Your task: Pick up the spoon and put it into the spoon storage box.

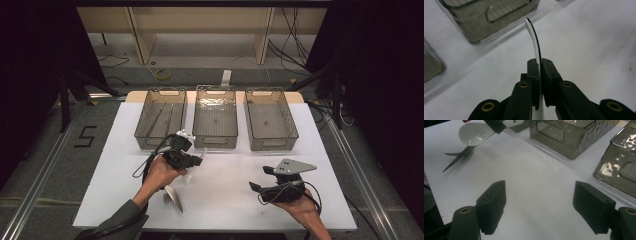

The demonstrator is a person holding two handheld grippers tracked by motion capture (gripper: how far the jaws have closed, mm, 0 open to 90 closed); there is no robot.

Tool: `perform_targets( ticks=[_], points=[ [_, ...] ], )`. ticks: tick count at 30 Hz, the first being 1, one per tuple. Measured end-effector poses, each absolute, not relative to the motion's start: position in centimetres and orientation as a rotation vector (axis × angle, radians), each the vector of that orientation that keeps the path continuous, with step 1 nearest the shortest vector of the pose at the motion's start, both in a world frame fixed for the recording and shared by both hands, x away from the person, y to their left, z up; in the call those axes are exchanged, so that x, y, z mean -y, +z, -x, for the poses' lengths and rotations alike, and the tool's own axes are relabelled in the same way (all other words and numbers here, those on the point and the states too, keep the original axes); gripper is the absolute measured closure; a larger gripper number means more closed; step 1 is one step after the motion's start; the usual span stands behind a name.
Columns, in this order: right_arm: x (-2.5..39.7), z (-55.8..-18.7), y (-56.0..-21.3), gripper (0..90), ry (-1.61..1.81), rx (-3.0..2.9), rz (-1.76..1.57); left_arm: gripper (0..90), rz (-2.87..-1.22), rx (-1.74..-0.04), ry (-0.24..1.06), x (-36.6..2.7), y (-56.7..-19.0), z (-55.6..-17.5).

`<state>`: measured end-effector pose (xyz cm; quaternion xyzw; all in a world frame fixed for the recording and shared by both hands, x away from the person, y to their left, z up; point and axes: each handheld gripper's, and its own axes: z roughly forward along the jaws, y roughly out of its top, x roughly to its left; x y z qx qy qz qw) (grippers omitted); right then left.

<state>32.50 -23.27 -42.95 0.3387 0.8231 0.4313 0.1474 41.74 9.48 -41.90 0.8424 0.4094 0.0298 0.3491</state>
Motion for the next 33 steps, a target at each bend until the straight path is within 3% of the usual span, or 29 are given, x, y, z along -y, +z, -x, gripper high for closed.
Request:
perform_targets(
  ticks=[20, 33],
  points=[
    [23.3, -32.5, -43.0, 27.4, 1.253, -2.370, -0.972, 85.2, -2.084, -1.050, 0.197, -9.5, -38.7, -45.8],
    [23.3, -32.5, -42.9, 27.3, 1.265, -2.360, -0.976, 85.2, -2.018, -1.085, 0.201, -9.6, -38.4, -48.1]
  ],
)
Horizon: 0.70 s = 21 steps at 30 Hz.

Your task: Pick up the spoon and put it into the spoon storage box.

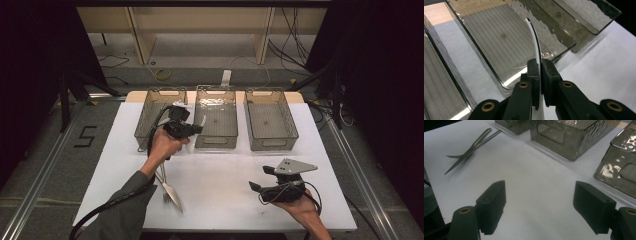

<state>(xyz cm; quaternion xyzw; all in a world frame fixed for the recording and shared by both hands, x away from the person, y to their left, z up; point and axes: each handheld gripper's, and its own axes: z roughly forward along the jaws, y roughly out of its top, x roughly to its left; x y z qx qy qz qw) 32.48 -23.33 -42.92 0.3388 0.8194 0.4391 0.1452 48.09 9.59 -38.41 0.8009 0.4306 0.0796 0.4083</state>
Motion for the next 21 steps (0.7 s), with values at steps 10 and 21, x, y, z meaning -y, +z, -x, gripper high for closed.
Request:
perform_targets(
  ticks=[10, 21],
  points=[
    [23.4, -32.5, -42.9, 27.3, 1.274, -2.360, -0.979, 85.1, -1.978, -1.087, 0.237, -8.9, -37.0, -49.8],
    [23.5, -32.5, -42.9, 27.3, 1.269, -2.356, -0.976, 85.1, -1.959, -1.102, 0.258, -7.3, -37.2, -51.3]
  ],
)
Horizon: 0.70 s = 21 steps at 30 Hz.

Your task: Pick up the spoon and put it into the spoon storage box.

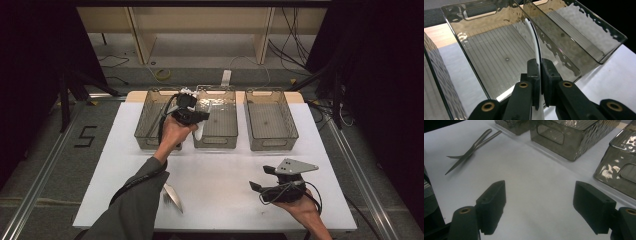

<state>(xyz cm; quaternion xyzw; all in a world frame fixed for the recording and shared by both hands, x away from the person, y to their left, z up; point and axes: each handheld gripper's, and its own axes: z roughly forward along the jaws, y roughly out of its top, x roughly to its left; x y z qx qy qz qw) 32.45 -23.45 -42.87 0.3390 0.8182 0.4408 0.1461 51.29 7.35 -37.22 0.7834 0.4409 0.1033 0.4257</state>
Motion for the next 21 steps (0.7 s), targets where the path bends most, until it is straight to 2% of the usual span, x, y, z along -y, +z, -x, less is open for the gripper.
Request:
perform_targets(
  ticks=[21],
  points=[
    [23.5, -32.4, -42.8, 27.0, 1.283, -2.354, -0.967, 85.1, -1.920, -1.138, 0.307, -6.5, -37.0, -53.9]
  ],
)
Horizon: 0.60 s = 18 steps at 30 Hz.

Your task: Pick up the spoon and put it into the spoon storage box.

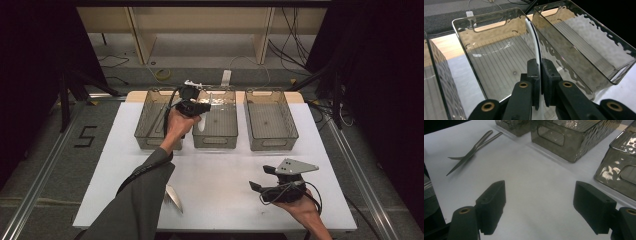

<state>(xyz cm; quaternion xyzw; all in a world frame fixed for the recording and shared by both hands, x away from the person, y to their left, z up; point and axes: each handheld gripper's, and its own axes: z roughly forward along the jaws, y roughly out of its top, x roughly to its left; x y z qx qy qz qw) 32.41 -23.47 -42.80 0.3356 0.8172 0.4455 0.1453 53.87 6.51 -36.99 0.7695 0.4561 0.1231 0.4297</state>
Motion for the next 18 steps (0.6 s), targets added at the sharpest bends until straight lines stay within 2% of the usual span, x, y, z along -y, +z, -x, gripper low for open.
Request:
perform_targets(
  ticks=[18],
  points=[
    [23.5, -32.4, -42.8, 26.9, 1.289, -2.350, -0.966, 84.8, -1.896, -1.176, 0.325, -6.3, -37.7, -55.2]
  ],
)
